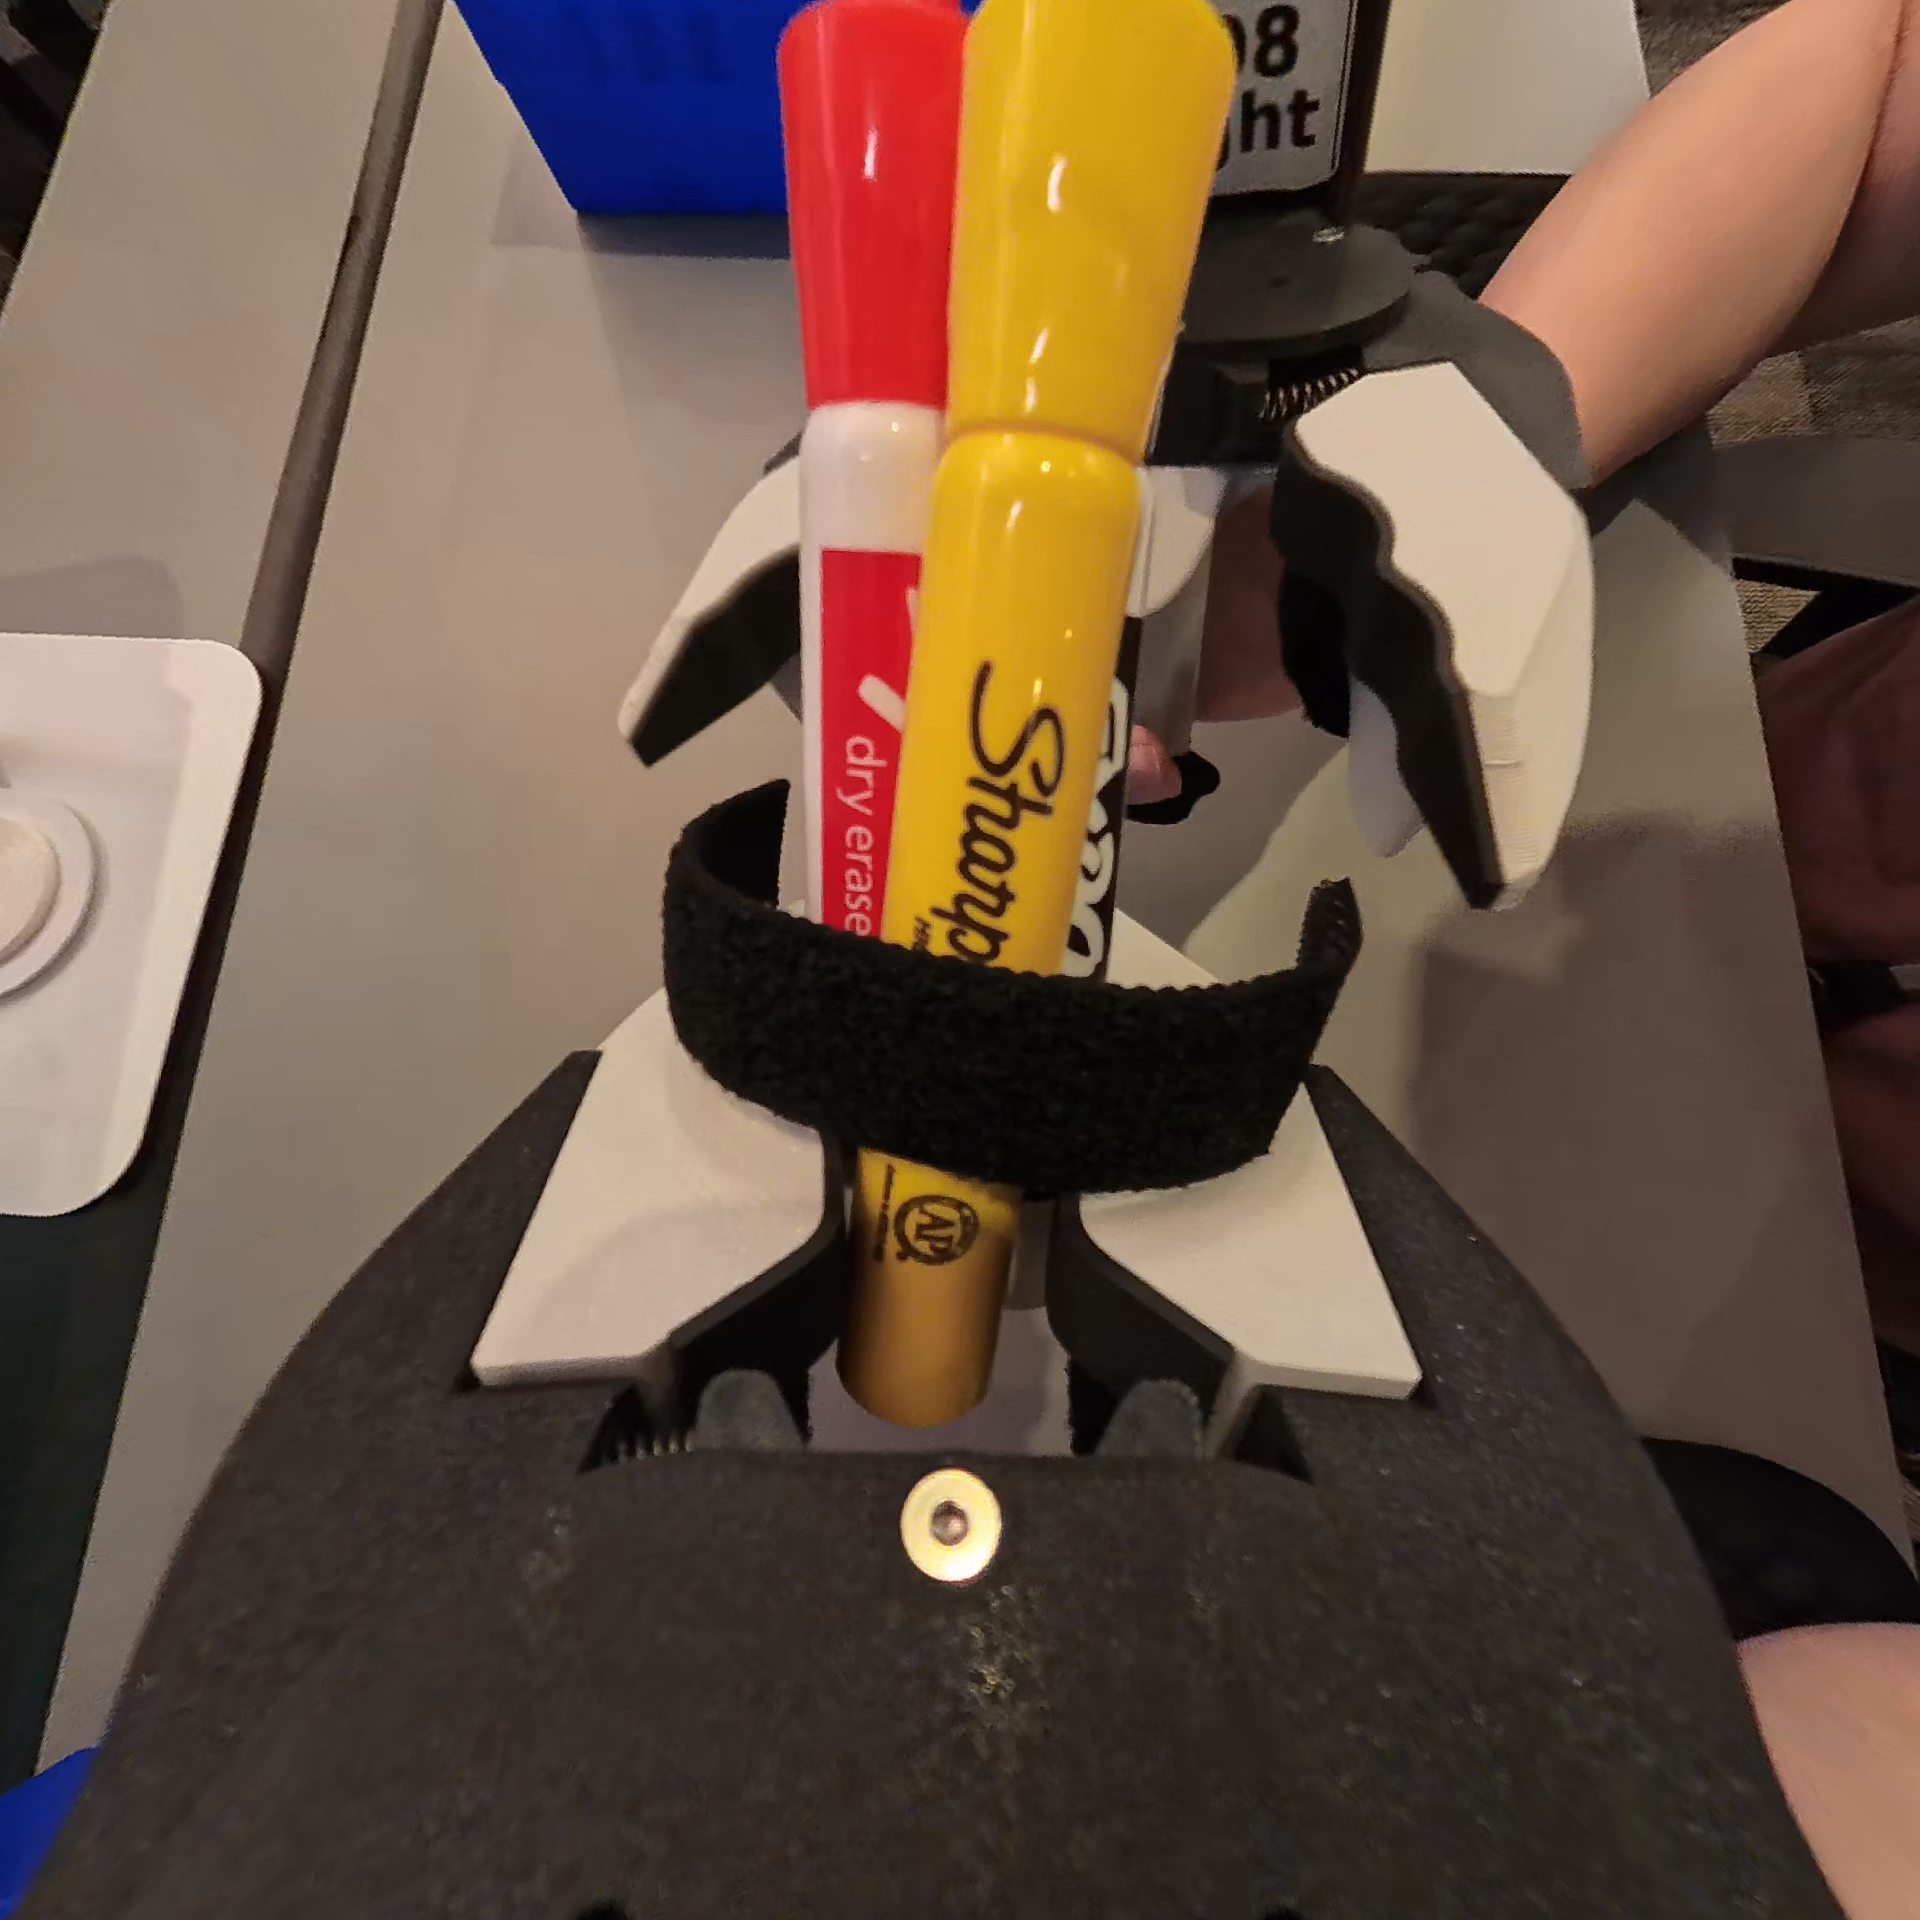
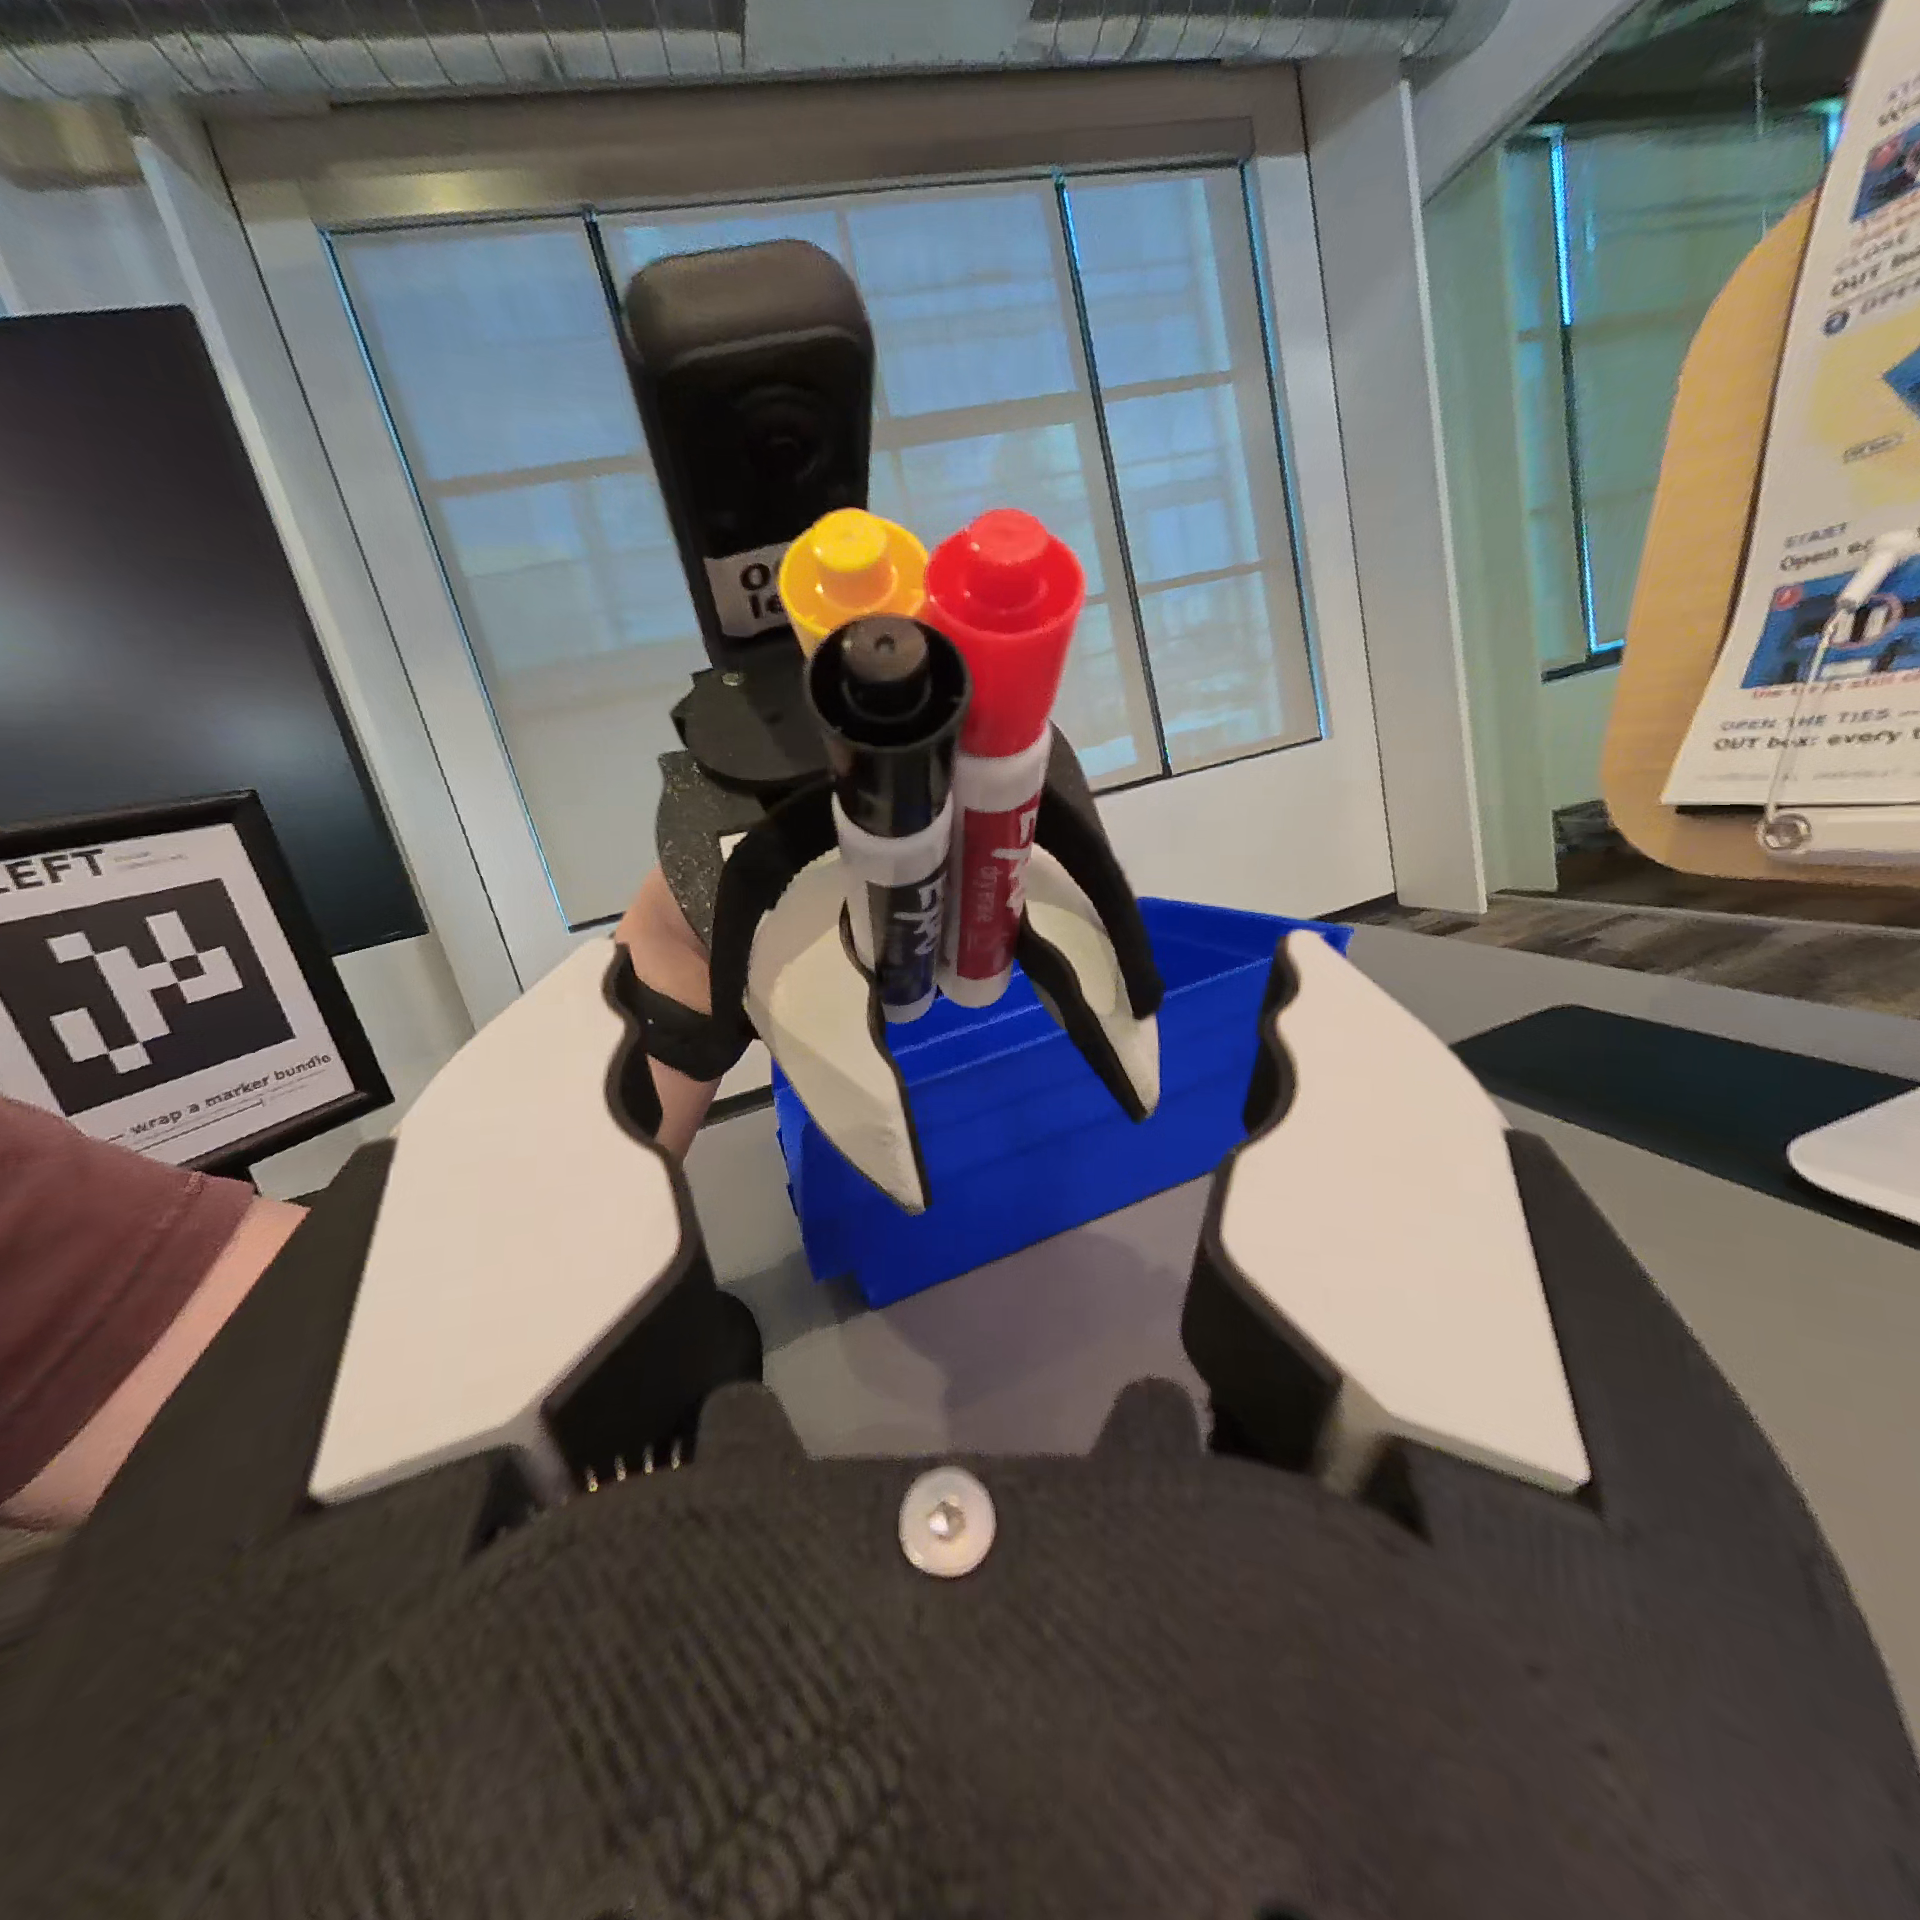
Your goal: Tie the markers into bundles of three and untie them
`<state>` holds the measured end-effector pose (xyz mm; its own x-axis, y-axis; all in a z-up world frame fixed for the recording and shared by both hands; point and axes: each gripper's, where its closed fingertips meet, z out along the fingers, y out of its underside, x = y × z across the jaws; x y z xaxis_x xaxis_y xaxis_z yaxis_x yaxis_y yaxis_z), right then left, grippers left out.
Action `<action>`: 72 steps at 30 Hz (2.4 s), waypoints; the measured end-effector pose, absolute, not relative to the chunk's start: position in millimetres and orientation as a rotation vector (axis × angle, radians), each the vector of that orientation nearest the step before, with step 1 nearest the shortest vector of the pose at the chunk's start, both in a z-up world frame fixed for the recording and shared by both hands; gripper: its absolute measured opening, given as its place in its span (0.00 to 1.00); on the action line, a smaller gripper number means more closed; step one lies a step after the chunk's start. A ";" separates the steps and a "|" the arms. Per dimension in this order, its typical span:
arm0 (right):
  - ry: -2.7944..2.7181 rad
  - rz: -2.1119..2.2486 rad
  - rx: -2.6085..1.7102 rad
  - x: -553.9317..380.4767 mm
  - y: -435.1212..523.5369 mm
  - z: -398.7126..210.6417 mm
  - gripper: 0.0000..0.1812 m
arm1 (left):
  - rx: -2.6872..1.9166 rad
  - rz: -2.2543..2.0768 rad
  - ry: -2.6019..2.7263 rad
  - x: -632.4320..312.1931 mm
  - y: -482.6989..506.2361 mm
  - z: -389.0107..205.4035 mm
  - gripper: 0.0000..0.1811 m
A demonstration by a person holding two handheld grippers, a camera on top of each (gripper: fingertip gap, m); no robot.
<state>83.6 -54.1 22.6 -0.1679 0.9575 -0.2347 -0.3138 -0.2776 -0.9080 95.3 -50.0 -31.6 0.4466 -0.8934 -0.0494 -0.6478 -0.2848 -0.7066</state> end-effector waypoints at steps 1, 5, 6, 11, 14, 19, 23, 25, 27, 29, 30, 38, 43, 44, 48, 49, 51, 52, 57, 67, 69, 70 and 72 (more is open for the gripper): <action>-0.900 1.631 -1.062 83.4 -55.3 23.6 0.62 | -2.034 -0.480 1.291 95.8 -51.3 -31.6 0.23; -0.898 1.624 -1.068 81.5 -56.9 20.1 0.62 | -2.043 -0.478 1.305 95.4 -53.6 -33.4 0.23; -0.886 1.636 -1.070 82.1 -57.4 20.4 0.62 | -2.045 -0.478 1.304 95.6 -53.2 -33.6 0.23; -0.863 1.601 -1.077 84.2 -60.5 23.2 0.62 | -2.052 -0.487 1.290 96.9 -50.2 -35.5 0.23; -0.852 1.604 -1.087 84.4 -63.5 25.9 0.61 | -2.058 -0.492 1.290 98.8 -49.0 -37.5 0.23; -0.855 1.591 -1.117 82.0 -59.0 22.8 0.62 | -2.043 -0.498 1.308 104.7 -49.6 -37.7 0.23; -0.884 1.625 -1.139 78.1 -65.1 16.4 0.62 | -2.043 -0.494 1.301 104.1 -48.4 -37.3 0.23; -0.888 1.625 -1.134 77.6 -66.9 16.6 0.61 | -2.041 -0.498 1.298 104.1 -48.4 -36.5 0.23; -0.891 1.629 -1.127 77.9 -67.5 18.4 0.60 | -2.041 -0.492 1.296 103.9 -48.0 -36.1 0.23; -0.886 1.637 -1.117 79.4 -67.7 20.0 0.57 | -2.038 -0.491 1.298 104.2 -48.4 -35.7 0.23; -0.882 1.639 -1.117 80.0 -67.0 20.1 0.56 | -2.038 -0.491 1.299 104.5 -48.6 -35.5 0.23; -0.894 1.639 -1.116 82.4 -62.7 18.0 0.48 | -2.035 -0.492 1.305 105.8 -49.6 -35.5 0.23; -0.908 1.613 -1.115 81.2 -64.4 16.8 0.46 | -2.040 -0.489 1.309 105.5 -50.1 -36.4 0.23; -0.906 1.612 -1.115 81.8 -64.4 17.1 0.44 | -2.038 -0.486 1.310 105.6 -50.0 -36.1 0.23; -0.907 1.612 -1.099 85.1 -64.7 18.5 0.37 | -2.041 -0.488 1.302 104.4 -49.6 -35.9 0.23; -0.908 1.612 -1.103 85.0 -64.2 17.7 0.37 | -2.041 -0.492 1.303 104.7 -49.9 -36.0 0.23; -0.911 1.618 -1.108 84.8 -63.8 16.3 0.35 | -2.040 -0.488 1.307 104.9 -50.0 -36.2 0.23; -0.912 1.621 -1.109 84.9 -63.8 15.7 0.35 | -2.040 -0.488 1.307 104.9 -50.0 -36.2 0.23; -0.917 1.629 -1.105 87.0 -65.3 15.1 0.29 | -2.046 -0.490 1.303 103.5 -50.0 -36.6 0.23; -0.966 1.639 -1.085 86.3 -69.2 13.1 0.22 | -2.049 -0.497 1.303 103.2 -50.7 -36.7 0.23; -0.974 1.633 -1.079 86.1 -69.4 13.2 0.22 | -2.048 -0.500 1.306 103.8 -51.1 -36.9 0.23; -0.972 1.629 -1.079 86.2 -68.2 13.4 0.22 | -2.049 -0.501 1.307 104.0 -51.5 -37.0 0.23; -0.963 1.630 -1.078 87.1 -64.6 15.3 0.22 | -2.053 -0.505 1.311 104.0 -52.2 -37.8 0.23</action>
<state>87.1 -64.6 15.3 -0.1861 0.9579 -0.2185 -0.2710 -0.2638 -0.9257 104.0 -52.2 -37.8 0.4277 -0.9037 -0.0204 -0.6568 -0.2951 -0.6939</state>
